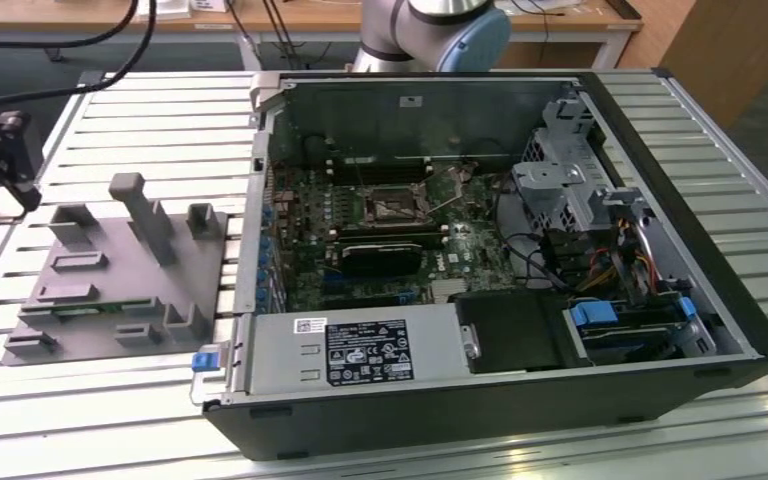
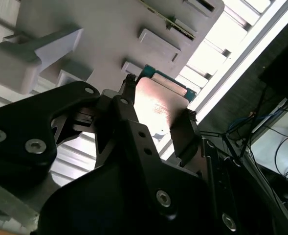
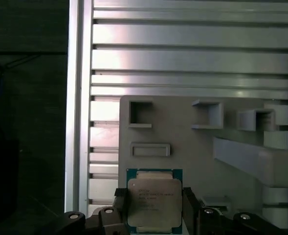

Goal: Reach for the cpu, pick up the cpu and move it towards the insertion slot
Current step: 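Pick up the cpu and move it towards the insertion slot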

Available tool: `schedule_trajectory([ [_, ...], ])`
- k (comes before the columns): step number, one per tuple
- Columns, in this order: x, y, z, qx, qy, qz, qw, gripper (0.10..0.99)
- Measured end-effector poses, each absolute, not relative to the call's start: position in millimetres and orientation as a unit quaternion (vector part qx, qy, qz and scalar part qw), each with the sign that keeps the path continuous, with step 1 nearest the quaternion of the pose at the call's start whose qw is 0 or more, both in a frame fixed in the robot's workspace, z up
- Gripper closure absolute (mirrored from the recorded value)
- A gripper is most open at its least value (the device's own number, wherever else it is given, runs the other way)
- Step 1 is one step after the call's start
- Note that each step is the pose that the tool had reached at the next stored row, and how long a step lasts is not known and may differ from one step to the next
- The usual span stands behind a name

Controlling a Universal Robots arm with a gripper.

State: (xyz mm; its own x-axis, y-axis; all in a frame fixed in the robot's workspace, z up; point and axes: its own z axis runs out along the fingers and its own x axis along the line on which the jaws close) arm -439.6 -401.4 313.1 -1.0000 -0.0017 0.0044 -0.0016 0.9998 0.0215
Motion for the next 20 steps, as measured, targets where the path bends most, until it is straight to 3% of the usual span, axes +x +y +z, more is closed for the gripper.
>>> schedule_trajectory([
  [13, -440, -401, 371, 0.001, -1.0, -0.011, 0.002, 0.549],
  [20, -440, -401, 373, 0.001, -1.0, -0.011, 0.002, 0.549],
])
